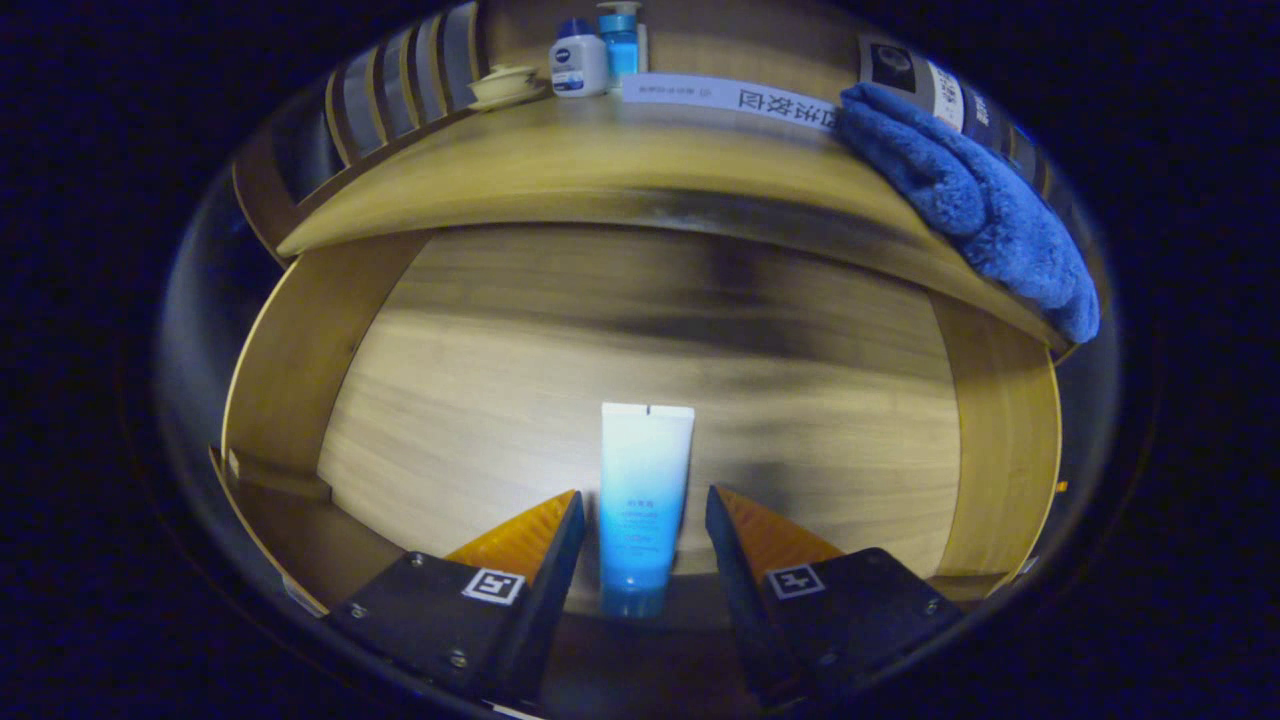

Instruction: Pull open the drawer, take out the items inside it, and place them on the countertop above the cabinet.

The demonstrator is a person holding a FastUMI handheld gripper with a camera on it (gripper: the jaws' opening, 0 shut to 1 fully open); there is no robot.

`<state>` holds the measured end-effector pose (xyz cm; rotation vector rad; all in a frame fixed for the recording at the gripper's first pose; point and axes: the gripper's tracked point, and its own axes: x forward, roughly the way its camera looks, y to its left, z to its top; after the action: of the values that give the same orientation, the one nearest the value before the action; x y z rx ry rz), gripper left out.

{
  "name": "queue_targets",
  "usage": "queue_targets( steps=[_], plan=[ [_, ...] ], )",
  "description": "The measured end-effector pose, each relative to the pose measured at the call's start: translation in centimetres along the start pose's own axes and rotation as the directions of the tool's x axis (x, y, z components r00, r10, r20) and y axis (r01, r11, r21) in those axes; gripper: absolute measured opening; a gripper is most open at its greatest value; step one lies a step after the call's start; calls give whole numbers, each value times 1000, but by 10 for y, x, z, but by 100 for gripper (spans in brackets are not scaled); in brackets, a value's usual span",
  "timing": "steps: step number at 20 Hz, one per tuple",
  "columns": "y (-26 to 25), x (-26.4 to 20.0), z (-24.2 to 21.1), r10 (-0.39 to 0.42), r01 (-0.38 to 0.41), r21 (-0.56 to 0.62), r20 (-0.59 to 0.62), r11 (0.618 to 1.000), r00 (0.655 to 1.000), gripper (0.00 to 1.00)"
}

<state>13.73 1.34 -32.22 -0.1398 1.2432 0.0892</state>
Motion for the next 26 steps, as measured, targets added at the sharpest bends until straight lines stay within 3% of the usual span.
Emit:
queue_targets(
  steps=[1, 2, 3, 8, 10, 13, 15, 20, 26],
  plan=[
    [-1, 0, -3, -6, 6, -3, -19, 1000, 1000, 73],
    [0, 0, -4, -5, 5, -3, -27, 1000, 1000, 64],
    [-1, 1, -4, -5, 5, -5, -28, 1000, 1000, 61],
    [1, 0, -4, -3, 1, -29, -34, 1000, 999, 61],
    [1, 4, -2, 3, -4, -31, -21, 1000, 1000, 50],
    [2, 1, -1, 7, -7, -45, -6, 999, 1000, 45],
    [-4, -1, 5, -28, 30, -63, 24, 998, 999, 45],
    [-1, -8, 22, -7, 20, -85, 156, 996, 988, 44],
    [12, -23, 41, 92, -56, -124, 308, 991, 947, 45]
  ],
)
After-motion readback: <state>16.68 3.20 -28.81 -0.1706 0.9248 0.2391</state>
